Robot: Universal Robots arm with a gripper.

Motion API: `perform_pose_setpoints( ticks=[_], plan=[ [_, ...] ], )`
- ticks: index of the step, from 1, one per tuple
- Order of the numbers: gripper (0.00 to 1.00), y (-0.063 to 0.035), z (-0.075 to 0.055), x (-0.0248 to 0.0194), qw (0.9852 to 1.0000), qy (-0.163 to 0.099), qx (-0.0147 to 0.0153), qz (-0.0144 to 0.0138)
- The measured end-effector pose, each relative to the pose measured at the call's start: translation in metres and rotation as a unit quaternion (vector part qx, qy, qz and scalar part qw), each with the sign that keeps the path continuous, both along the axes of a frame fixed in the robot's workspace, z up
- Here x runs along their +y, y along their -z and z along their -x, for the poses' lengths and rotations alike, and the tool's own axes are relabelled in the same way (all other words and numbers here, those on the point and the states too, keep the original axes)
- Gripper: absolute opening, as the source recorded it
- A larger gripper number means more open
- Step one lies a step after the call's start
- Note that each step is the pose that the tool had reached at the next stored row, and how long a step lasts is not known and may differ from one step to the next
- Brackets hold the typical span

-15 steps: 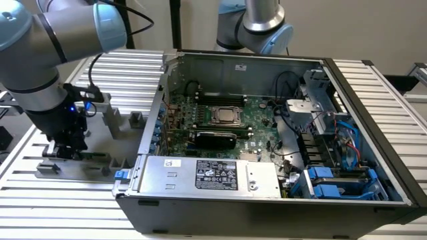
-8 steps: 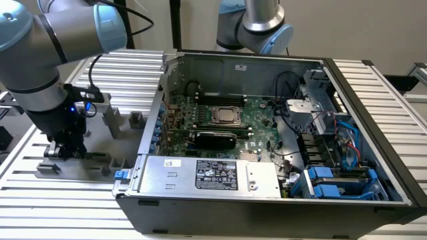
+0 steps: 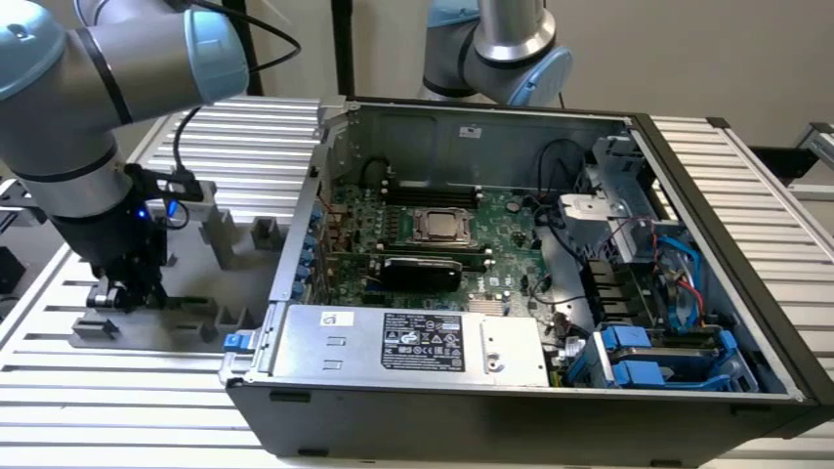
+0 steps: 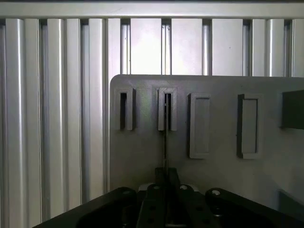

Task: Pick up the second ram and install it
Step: 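Pick up the second ram and move it above second insertion slot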

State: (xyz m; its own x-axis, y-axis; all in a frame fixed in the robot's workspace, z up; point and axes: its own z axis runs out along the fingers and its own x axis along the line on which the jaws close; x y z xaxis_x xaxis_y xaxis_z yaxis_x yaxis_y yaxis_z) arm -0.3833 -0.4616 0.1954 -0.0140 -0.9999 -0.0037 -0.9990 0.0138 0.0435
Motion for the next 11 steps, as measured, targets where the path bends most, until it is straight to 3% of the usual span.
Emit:
perform_pose_setpoints(
  ticks=[11],
  plan=[
    [0.0, 0.0003, 0.0, 0.0001, 0.9999, 0.013, -0.0001, 0.0002]
  ],
)
